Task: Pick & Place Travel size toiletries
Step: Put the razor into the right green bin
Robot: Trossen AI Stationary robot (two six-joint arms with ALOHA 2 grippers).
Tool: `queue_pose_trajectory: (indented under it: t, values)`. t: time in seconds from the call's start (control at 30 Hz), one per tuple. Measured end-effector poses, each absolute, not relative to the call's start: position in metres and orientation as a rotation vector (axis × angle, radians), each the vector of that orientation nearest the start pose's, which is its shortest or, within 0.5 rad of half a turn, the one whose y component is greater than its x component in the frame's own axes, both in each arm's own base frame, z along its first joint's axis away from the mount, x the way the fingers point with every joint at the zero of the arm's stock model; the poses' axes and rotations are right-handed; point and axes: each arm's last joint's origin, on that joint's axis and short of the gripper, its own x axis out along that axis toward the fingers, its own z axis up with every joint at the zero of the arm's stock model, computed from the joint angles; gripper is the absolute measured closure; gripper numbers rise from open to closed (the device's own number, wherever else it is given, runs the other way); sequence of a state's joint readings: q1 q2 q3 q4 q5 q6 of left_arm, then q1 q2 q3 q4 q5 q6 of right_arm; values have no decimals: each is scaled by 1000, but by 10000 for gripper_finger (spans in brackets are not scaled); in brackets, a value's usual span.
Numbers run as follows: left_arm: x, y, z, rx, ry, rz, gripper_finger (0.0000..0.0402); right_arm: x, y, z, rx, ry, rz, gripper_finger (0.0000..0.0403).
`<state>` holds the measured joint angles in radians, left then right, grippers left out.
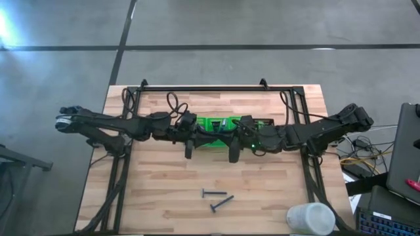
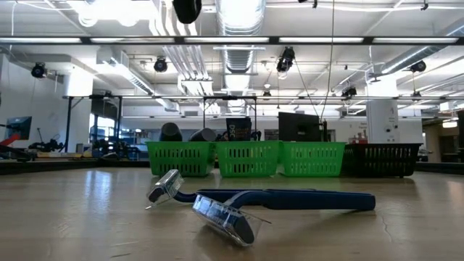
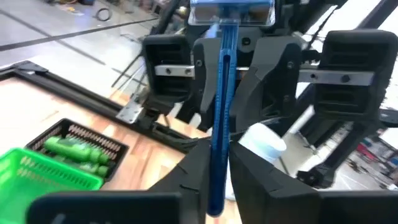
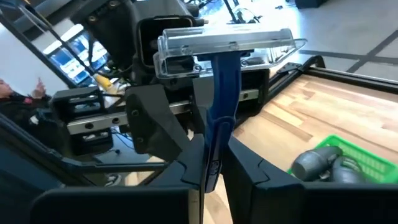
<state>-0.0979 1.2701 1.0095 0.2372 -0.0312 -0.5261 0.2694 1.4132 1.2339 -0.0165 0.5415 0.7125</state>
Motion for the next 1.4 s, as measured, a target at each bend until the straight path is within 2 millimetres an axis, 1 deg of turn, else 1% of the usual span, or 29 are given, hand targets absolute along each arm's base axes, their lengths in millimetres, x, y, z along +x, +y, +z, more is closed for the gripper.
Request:
queue_pose_trajectory:
  t: [0.13,0.3,0.4,0.47,0.53,0.63,0.77,0.83,0.9,1.07,1.13,1.27,1.4]
  values:
    - [290,-26,345,-525,53,19,293,313,63,353,649,136,-388,376]
    - [288,-25,338,-540,124,55,209,310,48,340,697,228,-499,376]
    - [286,-25,328,-561,225,95,159,305,29,328,797,334,-602,376]
    - [282,-25,322,-596,295,124,133,299,11,317,868,449,-686,374]
    - [279,-25,317,-606,351,144,116,293,-7,305,911,584,-759,372]
    - [275,-27,313,-616,412,162,107,289,-31,291,970,733,-813,369]
    - [272,-28,313,-615,422,172,110,291,-59,277,1004,825,-843,366]
    - [271,-29,314,-613,418,175,110,295,-70,266,1018,871,-856,366]
    - [269,-30,316,-610,411,182,110,299,-77,254,1030,925,-850,366]
    - [267,-33,315,-602,423,180,110,312,-80,225,1034,1065,-810,359]
    - [267,-36,315,-595,425,188,110,315,-78,217,1022,1102,-810,356]
    - [265,-39,313,-581,441,204,111,318,-78,210,1017,1127,-815,359]
    - [265,-41,313,-578,445,199,111,318,-78,211,1015,1124,-811,354]
